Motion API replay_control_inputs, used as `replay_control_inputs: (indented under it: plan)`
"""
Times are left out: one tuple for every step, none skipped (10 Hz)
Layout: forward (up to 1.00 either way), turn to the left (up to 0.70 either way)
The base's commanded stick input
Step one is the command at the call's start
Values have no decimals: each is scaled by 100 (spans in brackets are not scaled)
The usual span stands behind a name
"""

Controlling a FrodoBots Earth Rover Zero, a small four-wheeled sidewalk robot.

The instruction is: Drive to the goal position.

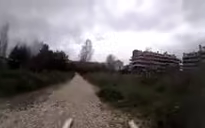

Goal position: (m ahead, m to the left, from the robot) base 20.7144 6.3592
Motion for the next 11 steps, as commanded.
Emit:
replay_control_inputs:
  plan:
    - [70,0]
    - [70,0]
    - [70,0]
    - [70,0]
    - [70,0]
    - [70,0]
    - [70,0]
    - [70,0]
    - [70,0]
    - [70,0]
    - [70,0]
